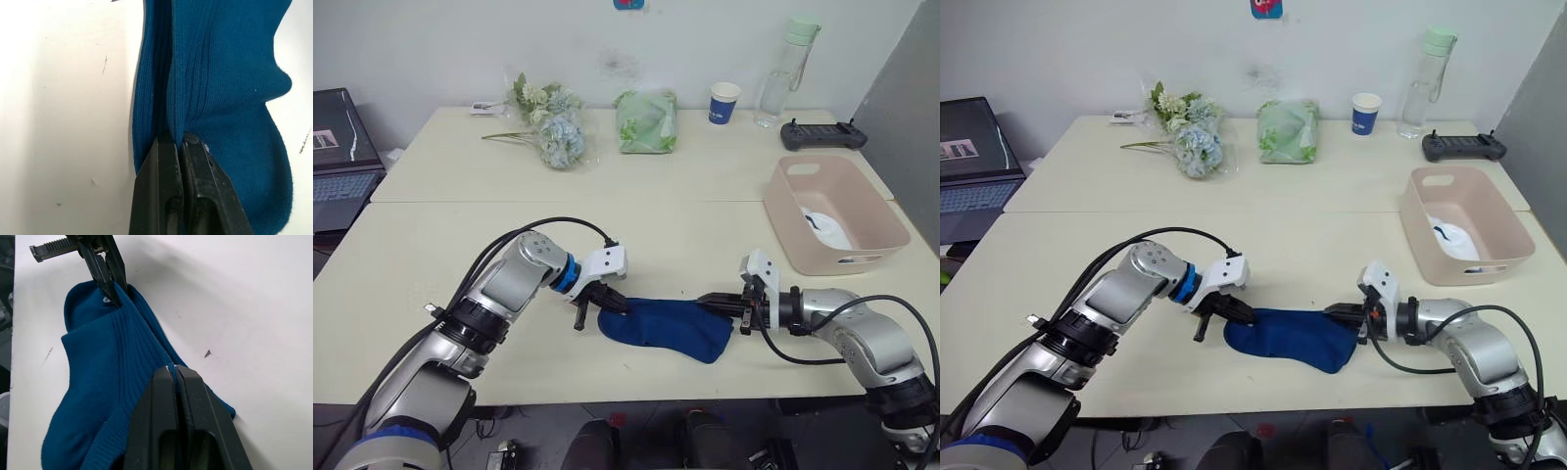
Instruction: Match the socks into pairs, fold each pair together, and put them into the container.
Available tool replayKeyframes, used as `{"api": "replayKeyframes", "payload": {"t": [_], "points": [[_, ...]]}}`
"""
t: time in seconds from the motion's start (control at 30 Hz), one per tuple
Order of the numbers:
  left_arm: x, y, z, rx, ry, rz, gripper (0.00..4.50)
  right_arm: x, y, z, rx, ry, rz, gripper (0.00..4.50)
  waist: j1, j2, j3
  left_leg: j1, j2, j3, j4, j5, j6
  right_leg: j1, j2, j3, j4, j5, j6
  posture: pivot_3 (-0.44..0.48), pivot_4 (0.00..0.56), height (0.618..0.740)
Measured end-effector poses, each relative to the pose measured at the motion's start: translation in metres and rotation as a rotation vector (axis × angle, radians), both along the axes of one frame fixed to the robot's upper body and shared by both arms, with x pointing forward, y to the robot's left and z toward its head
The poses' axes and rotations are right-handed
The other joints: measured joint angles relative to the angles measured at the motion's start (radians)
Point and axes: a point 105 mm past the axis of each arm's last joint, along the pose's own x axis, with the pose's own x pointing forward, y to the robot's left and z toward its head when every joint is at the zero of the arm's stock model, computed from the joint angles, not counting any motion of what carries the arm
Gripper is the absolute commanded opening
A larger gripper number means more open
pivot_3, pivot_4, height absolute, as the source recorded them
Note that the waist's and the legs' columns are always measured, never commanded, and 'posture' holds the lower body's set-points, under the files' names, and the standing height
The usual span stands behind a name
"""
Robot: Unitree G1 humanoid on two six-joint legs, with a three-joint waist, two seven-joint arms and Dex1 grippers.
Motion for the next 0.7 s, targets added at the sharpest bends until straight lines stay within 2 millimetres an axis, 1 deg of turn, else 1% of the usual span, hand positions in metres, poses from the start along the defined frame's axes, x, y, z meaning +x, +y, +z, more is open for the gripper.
{"api": "replayKeyframes", "payload": {"t": [0.03, 0.1, 0.2, 0.23, 0.27, 0.37, 0.43, 0.57, 0.63, 0.7], "points": [[0.001, 0.000, 0.000, 0.001, -0.002, -0.001, 0.21, 0.001, 0.000, 0.000, -0.004, -0.004, -0.003, 0.72, 0.000, 0.000, 0.000, 0.000, 0.000, 0.000, 0.000, 0.000, 0.000, 0.000, 0.000, 0.000, 0.000, 0.000, 0.000, 0.000, 0.150, 0.740], [0.002, 0.000, -0.001, -0.001, -0.007, -0.001, 0.61, 0.001, -0.001, -0.001, -0.008, -0.010, -0.006, 1.35, 0.000, 0.000, 0.000, 0.000, 0.000, 0.000, 0.000, 0.000, 0.000, 0.000, 0.000, 0.000, 0.000, 0.000, 0.000, 0.000, 0.150, 0.740], [0.002, -0.002, 0.000, -0.006, -0.020, -0.010, 1.54, 0.004, 0.001, 0.002, -0.001, -0.023, -0.008, 2.38, 0.000, 0.000, 0.000, 0.000, 0.000, 0.000, 0.000, 0.000, 0.000, 0.000, 0.000, 0.000, 0.000, 0.000, 0.000, 0.000, 0.150, 0.740], [0.003, -0.002, 0.000, -0.008, -0.027, -0.011, 1.91, 0.005, 0.001, 0.004, 0.004, -0.032, -0.012, 2.83, 0.000, 0.000, 0.000, 0.000, 0.000, 0.000, 0.000, 0.000, 0.000, 0.000, 0.000, 0.000, 0.000, 0.000, 0.000, 0.000, 0.150, 0.740], [0.004, -0.001, 0.001, -0.011, -0.033, -0.006, 2.17, 0.007, 0.001, 0.007, 0.012, -0.043, -0.019, 3.12, 0.000, 0.000, 0.000, 0.000, 0.000, 0.000, 0.000, 0.000, 0.000, 0.000, 0.000, 0.000, 0.000, 0.000, 0.000, 0.000, 0.150, 0.740], [0.011, 0.003, 0.005, -0.027, -0.056, 0.043, 3.14, 0.012, -0.004, 0.015, 0.040, -0.064, -0.055, 3.16, 0.000, 0.000, 0.000, 0.000, 0.000, 0.000, 0.000, 0.000, 0.000, 0.000, 0.000, 0.000, 0.000, 0.000, 0.000, 0.000, 0.150, 0.740], [0.016, 0.010, 0.012, -0.041, -0.075, 0.087, 3.82, 0.011, -0.008, 0.021, 0.056, -0.076, -0.068, 3.16, 0.000, 0.000, 0.000, 0.000, 0.000, 0.000, 0.000, 0.000, 0.000, 0.000, 0.000, 0.000, 0.000, 0.000, 0.000, 0.000, 0.150, 0.740], [0.019, 0.025, 0.031, -0.101, -0.133, 0.141, 3.82, 0.001, -0.019, 0.026, 0.020, -0.096, -0.078, 3.16, 0.000, 0.000, 0.000, 0.000, 0.000, 0.000, 0.000, 0.000, 0.000, 0.000, -0.001, 0.000, 0.000, 0.000, 0.000, 0.000, 0.150, 0.740], [0.016, 0.028, 0.039, -0.146, -0.165, 0.147, 3.82, -0.007, -0.022, 0.026, 0.000, -0.090, -0.063, 3.16, 0.000, 0.000, 0.000, 0.000, 0.000, 0.000, 0.000, 0.000, 0.000, 0.000, -0.005, 0.000, 0.000, 0.000, 0.000, 0.000, 0.150, 0.740], [0.007, 0.027, 0.041, -0.186, -0.173, 0.132, 3.82, -0.014, -0.023, 0.025, -0.021, -0.084, -0.045, 3.16, 0.000, 0.000, 0.000, 0.000, 0.000, 0.000, 0.000, 0.000, 0.000, 0.000, -0.005, 0.000, 0.000, 0.000, 0.000, 0.000, 0.150, 0.740]]}}
